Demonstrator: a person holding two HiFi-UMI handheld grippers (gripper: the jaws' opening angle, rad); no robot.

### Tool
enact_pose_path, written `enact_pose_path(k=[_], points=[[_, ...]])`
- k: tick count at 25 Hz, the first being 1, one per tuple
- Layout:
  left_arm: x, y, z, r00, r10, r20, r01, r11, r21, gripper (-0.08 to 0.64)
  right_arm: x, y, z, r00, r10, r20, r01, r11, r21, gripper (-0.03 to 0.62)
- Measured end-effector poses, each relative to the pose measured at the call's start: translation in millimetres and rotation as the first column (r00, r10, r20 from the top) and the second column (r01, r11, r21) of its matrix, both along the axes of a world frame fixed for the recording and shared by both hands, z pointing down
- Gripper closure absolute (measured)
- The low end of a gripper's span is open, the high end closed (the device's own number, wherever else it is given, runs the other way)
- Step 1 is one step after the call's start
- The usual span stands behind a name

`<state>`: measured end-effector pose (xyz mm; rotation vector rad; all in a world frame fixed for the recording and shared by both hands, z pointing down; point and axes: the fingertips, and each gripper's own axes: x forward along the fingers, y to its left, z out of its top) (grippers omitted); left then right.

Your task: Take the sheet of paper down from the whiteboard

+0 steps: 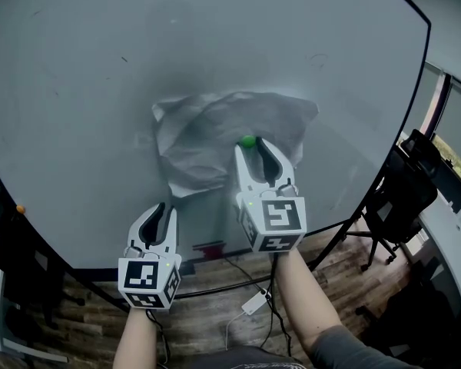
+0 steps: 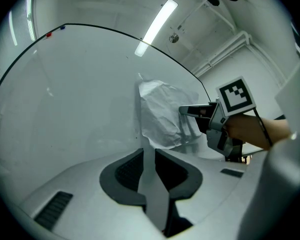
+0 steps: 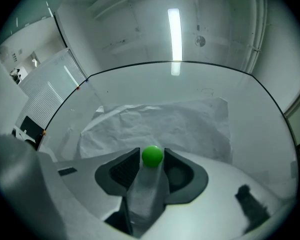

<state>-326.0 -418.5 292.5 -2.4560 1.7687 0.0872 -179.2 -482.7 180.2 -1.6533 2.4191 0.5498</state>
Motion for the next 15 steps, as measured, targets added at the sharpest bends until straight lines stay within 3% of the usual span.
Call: enact_pose_path(k=[15], points=[[20, -10, 5, 0.998, 0.048, -0.041, -0.05, 0.998, -0.036, 0.473, 1, 1, -8, 0.996, 0.072, -0.053, -0.069, 0.995, 0.07, 0.46]])
